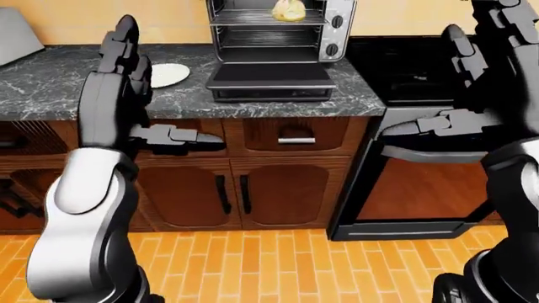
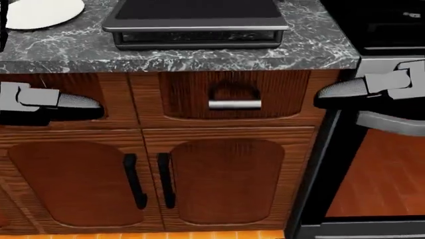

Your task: Pick the bread from the top rack and place it on the plate on the counter.

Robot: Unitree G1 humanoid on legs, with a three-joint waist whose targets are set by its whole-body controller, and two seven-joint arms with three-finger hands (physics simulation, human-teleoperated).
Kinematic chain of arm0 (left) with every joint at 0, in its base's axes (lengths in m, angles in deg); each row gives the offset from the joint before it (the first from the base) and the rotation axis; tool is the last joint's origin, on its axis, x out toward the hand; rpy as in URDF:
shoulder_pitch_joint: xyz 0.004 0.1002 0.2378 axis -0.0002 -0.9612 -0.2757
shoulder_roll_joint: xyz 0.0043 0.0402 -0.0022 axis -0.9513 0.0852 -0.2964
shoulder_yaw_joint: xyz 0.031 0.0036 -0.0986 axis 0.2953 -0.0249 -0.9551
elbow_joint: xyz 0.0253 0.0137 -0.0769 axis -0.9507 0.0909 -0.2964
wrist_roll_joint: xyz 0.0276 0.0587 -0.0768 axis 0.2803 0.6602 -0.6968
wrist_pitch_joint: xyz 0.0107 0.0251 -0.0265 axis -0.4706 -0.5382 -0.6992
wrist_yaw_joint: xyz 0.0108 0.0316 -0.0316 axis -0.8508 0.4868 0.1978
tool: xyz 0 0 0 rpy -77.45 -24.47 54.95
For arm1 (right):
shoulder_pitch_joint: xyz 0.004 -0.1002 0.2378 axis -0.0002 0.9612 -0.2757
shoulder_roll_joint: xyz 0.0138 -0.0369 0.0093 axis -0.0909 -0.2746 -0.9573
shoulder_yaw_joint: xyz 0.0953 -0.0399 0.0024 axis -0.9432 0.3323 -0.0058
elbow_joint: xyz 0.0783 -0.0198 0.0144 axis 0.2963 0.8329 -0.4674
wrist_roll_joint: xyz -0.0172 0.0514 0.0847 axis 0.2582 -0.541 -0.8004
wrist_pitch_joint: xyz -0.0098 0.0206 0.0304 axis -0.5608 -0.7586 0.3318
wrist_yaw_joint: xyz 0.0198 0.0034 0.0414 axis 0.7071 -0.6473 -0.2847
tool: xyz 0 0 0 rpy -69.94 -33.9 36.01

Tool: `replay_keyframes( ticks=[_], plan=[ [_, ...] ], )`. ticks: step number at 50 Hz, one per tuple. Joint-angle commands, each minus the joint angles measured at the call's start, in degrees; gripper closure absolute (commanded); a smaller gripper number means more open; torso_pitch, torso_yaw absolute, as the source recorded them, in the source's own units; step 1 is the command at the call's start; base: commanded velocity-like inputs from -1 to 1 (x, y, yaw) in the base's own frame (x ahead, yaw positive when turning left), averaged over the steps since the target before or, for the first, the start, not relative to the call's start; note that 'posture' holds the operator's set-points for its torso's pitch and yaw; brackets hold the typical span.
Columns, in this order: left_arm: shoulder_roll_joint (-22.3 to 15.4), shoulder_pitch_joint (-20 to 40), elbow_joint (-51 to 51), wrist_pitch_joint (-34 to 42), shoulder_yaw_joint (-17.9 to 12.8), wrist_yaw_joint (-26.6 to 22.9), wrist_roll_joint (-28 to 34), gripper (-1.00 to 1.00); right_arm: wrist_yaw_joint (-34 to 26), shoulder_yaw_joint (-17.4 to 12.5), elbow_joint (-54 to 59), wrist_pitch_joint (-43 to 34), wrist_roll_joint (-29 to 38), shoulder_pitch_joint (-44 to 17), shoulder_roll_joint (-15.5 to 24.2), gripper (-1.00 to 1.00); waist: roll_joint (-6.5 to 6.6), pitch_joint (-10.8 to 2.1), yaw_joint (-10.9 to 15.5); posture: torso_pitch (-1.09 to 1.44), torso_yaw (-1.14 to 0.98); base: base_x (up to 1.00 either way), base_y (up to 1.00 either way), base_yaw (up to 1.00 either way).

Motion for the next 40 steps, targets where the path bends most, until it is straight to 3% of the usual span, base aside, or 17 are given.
replay_keyframes(
  ticks=[1,3,4,5,11,18,23,24,25,26,27,28,31,34,36,37,40],
  plan=[
    [-0.8,1.5,-1.0,-0.1,-0.8,0.2,0.1,-1.00,-0.1,-0.8,-0.8,0.2,-0.8,-1.3,0.5,-1.00,0.41,-0.64,0.2,0.00,0.00,0.43,0.39,0.00],
    [-0.9,1.2,-1.1,-0.2,-0.8,0.3,0.1,-1.00,-0.1,-1.3,-1.4,0.1,-1.2,-0.8,0.8,-1.00,5.83,-3.66,1.1,0.00,0.00,0.43,0.41,0.00],
    [-1.1,1.1,-1.2,-0.3,-0.8,0.2,0.1,-1.00,-0.2,-1.7,-1.7,-0.2,-1.6,-0.8,1.0,-1.00,3.60,-1.17,1.1,0.00,0.00,0.43,0.41,0.00],
    [-1.3,1.3,-1.3,0.1,-1.2,0.2,0.0,-1.00,-0.1,-2.3,-2.1,-0.8,-2.2,-1.1,1.3,-1.00,3.64,-0.23,1.5,0.00,0.00,0.42,0.41,0.00],
    [-1.3,1.1,-1.0,-0.6,-1.0,0.5,-0.1,-1.00,0.8,-2.9,-2.4,-1.3,-4.2,-1.5,2.0,-1.00,0.70,-0.56,2.4,0.00,0.00,0.43,0.40,0.00],
    [-2.0,1.7,-1.5,0.4,-1.8,0.5,-0.5,-1.00,2.4,-2.9,-2.0,-1.7,-6.4,-2.8,3.0,-1.00,0.72,-1.73,2.4,0.00,0.00,0.40,0.16,0.00],
    [-2.0,1.7,-1.6,0.4,-2.0,0.8,-0.9,-1.00,3.2,-3.2,-2.1,-1.6,-7.8,-2.9,3.3,-1.00,-0.99,-1.90,2.4,0.00,0.00,0.31,0.08,0.00],
    [-2.3,1.7,-1.6,0.4,-1.9,0.9,-0.8,-1.00,3.4,-3.3,-2.3,-1.8,-8.2,-2.9,3.5,-1.00,0.06,-1.44,2.1,0.00,0.00,0.25,0.06,0.00],
    [-2.3,1.7,-1.7,0.5,-1.9,0.9,-0.9,-1.00,3.4,-3.2,-2.4,-1.7,-8.4,-2.8,3.8,-1.00,-0.36,-0.97,2.0,0.00,0.00,0.26,0.06,0.00],
    [-2.4,1.8,-1.8,0.6,-2.0,0.9,-1.0,-1.00,3.6,-3.1,-2.3,-1.6,-8.4,-2.7,4.0,-1.00,-1.49,0.59,2.2,0.00,0.00,0.24,0.06,0.00],
    [-2.5,2.0,-1.8,0.8,-2.1,0.9,-1.0,-1.00,3.7,-2.8,-2.2,-1.5,-8.5,-2.9,4.1,-1.00,-2.13,-0.30,1.9,0.00,0.00,0.24,0.07,0.00],
    [-2.6,2.0,-1.9,0.9,-2.1,0.8,-1.1,-1.00,3.9,-3.2,-2.3,-1.9,-8.8,-3.4,4.3,-1.00,-2.19,-1.26,1.9,0.00,0.00,0.24,0.07,0.00],
    [-2.6,1.8,-1.5,0.3,-2.2,1.0,-1.1,-1.00,4.4,-3.4,-2.2,-2.2,-9.5,-3.8,4.6,-1.00,-2.22,-0.79,1.6,0.00,0.00,0.20,0.05,0.00],
    [-2.6,1.7,-1.2,-0.1,-2.2,1.1,-1.1,-1.00,4.9,-4.2,-2.3,-3.1,-10.7,-4.4,5.3,-1.00,-0.61,-0.49,1.9,0.00,0.00,0.02,0.00,0.00],
    [-2.8,1.6,-1.3,-0.1,-2.1,1.1,-1.1,-1.00,5.4,-5.0,-2.8,-3.9,-12.1,-4.8,5.6,-1.00,2.71,-1.68,2.5,0.00,0.00,0.00,0.00,0.00],
    [-2.8,1.6,-1.4,0.1,-2.3,1.1,-1.2,-1.00,5.8,-5.1,-2.8,-4.1,-12.4,-4.8,6.0,-1.00,2.04,0.13,2.0,0.00,0.00,0.00,0.00,0.00],
    [-3.2,1.6,-1.7,0.3,-2.6,1.0,-1.3,-1.00,6.9,-6.5,-3.1,-5.0,-14.9,-5.7,6.6,-1.00,1.13,0.39,2.6,0.00,0.00,0.00,0.00,0.00]
  ],
)
